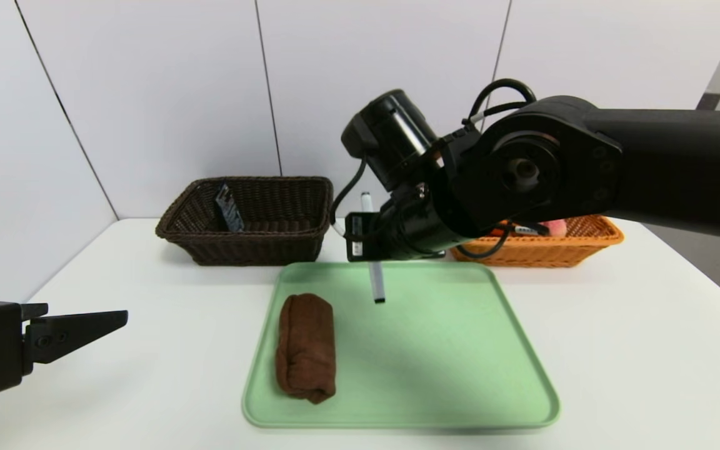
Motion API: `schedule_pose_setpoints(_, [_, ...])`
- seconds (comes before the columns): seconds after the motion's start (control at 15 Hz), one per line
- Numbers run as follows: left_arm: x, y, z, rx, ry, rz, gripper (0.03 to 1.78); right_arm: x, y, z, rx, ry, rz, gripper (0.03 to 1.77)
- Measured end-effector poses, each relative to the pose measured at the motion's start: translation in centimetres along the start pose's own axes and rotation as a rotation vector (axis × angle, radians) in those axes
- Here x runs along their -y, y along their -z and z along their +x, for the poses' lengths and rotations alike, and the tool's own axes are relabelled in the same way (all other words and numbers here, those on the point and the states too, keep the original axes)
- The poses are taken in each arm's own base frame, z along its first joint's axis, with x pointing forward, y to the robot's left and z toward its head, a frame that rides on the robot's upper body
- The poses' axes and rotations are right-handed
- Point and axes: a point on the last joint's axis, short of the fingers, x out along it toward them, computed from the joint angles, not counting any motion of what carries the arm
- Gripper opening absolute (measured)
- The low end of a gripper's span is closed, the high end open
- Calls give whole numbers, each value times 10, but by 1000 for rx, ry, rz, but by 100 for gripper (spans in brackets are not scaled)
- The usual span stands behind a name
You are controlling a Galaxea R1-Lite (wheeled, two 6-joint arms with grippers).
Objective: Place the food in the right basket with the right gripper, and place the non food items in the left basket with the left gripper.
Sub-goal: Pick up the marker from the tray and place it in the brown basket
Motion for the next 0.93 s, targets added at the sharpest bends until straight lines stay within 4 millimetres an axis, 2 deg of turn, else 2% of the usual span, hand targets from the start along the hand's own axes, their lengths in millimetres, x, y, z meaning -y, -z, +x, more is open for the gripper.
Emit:
schedule_pose_setpoints(0.2, [-1, 1, 0, 4, -19, 2, 169, -13, -26, -2, 270, -79, -64, 16])
schedule_pose_setpoints(0.33, [-2, 8, 4, -20, -21, 4, 169, -24, -38, 9, 431, -134, -93, 16])
schedule_pose_setpoints(0.67, [-5, 22, 8, -67, -47, 8, 169, -46, -44, 65, 741, -249, -194, 16])
schedule_pose_setpoints(0.93, [-7, 29, 6, -69, -94, 12, 169, -41, -36, 108, 831, -194, -274, 16])
